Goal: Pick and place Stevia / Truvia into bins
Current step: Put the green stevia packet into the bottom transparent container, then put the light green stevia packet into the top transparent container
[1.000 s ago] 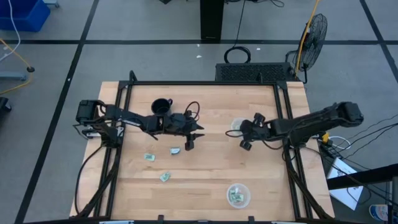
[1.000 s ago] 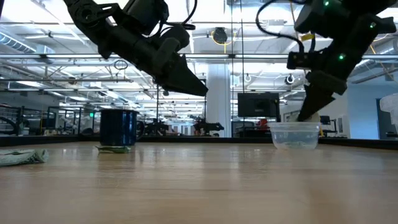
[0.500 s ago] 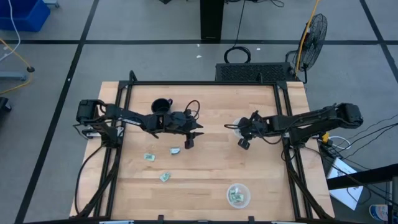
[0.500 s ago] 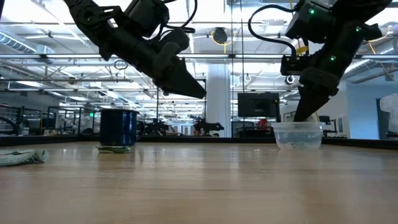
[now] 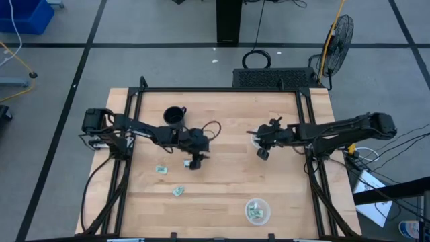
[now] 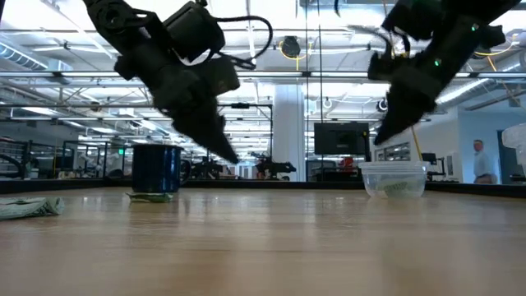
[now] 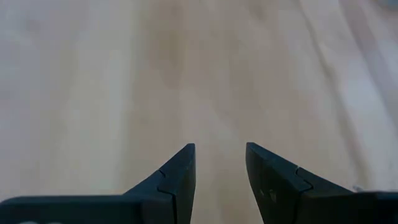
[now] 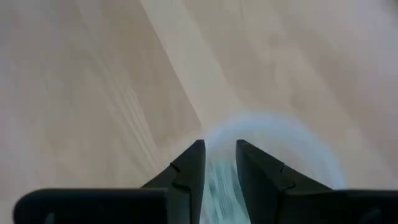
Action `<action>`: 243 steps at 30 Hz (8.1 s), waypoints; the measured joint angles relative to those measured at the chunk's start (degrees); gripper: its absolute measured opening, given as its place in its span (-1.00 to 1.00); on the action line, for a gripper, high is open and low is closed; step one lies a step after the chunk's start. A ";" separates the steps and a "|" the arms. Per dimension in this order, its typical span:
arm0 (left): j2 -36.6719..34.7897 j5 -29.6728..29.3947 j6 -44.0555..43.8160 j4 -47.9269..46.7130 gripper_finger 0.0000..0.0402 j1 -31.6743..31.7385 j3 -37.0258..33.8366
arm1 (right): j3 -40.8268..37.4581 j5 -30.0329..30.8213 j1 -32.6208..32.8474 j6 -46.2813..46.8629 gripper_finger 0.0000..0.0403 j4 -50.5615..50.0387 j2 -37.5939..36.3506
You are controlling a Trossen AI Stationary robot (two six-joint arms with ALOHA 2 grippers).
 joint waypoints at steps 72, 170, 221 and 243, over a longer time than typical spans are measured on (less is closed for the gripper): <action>-7.59 -24.72 -8.17 -14.77 -0.98 -20.65 0.97 | -0.02 -16.67 0.92 -35.00 -0.57 49.98 20.44; -7.28 -21.03 0.57 0.75 -0.35 -5.31 1.38 | 13.70 -1.66 42.77 16.24 -0.99 20.89 23.58; -15.15 -12.73 -18.88 -43.12 -0.35 -7.10 3.54 | 10.33 27.03 34.99 -26.38 -0.61 13.88 12.23; -12.98 -22.80 -62.26 -45.74 -0.35 -37.06 -3.76 | -6.02 -6.98 5.83 -50.18 -0.61 60.33 12.21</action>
